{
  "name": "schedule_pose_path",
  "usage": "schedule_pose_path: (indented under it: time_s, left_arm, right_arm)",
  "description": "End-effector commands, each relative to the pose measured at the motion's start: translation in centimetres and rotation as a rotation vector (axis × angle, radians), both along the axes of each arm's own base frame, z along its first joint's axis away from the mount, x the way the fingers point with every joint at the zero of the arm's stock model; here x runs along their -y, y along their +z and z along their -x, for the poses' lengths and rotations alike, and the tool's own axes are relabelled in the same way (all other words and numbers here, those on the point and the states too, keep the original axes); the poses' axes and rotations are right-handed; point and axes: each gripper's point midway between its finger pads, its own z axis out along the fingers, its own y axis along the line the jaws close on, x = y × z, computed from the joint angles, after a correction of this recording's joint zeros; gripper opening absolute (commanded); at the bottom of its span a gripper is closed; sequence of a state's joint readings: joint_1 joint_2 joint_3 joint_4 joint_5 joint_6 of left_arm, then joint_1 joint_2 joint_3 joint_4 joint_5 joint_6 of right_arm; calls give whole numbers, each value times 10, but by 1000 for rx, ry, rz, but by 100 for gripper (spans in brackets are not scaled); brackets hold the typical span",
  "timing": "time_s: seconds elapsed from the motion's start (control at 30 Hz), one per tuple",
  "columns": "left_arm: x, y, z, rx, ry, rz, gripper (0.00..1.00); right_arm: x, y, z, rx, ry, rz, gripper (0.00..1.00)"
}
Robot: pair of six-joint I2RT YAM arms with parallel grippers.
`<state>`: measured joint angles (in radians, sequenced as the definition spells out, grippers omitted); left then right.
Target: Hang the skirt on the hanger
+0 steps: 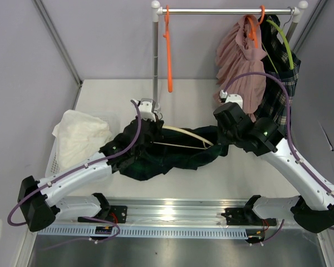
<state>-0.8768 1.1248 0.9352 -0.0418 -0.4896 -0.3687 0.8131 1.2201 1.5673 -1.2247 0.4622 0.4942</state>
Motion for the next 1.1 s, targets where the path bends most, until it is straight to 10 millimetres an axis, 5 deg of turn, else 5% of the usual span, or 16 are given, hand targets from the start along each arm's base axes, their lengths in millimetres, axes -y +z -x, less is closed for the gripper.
schedule_pose_path:
  time_s: [0.0, 0.13, 0.37, 0.77, 1.07]
  left_arm:
    - [1, -12, 0, -16, -16, -12, 0]
    - [-1, -22, 0, -39, 3, -11, 0]
    - [-26, -41, -14, -78, 133, -59, 0]
    - [-52, -33, -31, -53, 225, -44, 0]
    - [-62, -39, -32, -34, 269, -67, 0]
  right_arm:
    - [1, 7, -11, 63, -59, -54, 0]
    - [-3, -2, -13, 47, -62, -48, 0]
    - [-2, 10, -10, 60, -59, -60, 0]
    - [-20, 18, -1, 58, -9, -101, 0]
    - [-33, 70, -10, 124, 15, -128, 0]
